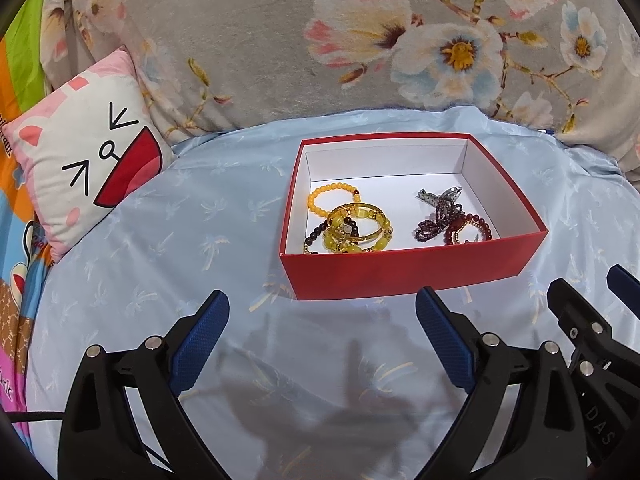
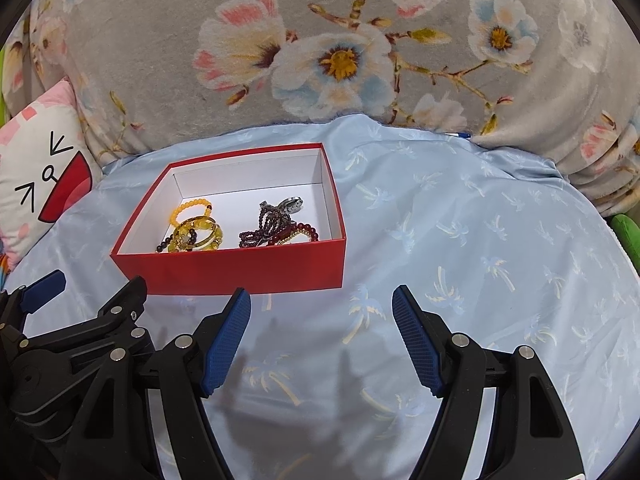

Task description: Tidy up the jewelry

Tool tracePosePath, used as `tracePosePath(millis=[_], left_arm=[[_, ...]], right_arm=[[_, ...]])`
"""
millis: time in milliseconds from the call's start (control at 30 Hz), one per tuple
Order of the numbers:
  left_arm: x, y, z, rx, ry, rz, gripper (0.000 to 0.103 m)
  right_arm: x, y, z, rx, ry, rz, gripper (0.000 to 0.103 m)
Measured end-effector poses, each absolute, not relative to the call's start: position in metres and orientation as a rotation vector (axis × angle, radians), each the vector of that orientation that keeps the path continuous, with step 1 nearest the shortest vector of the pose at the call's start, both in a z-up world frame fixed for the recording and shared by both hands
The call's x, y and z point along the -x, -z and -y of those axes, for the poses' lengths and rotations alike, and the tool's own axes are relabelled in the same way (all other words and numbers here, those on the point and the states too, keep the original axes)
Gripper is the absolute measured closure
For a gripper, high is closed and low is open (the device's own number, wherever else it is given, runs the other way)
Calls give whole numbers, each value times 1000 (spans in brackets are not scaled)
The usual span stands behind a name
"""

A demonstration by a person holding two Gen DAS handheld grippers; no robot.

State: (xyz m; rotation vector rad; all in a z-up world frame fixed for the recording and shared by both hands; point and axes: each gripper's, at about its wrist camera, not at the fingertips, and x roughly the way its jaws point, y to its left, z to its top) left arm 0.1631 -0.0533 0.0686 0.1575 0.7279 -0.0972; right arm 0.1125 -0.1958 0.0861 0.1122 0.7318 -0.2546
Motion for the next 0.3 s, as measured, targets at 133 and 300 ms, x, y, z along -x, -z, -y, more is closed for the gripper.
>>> tracePosePath(millis=[133, 300], left_arm=[[-164, -69, 53, -153, 99, -728, 13], [-167, -69, 53, -146, 103, -732, 13]], right_arm=[[-113, -87, 198, -130, 247, -735, 32], [-115, -89, 198, -124, 253, -733, 32]])
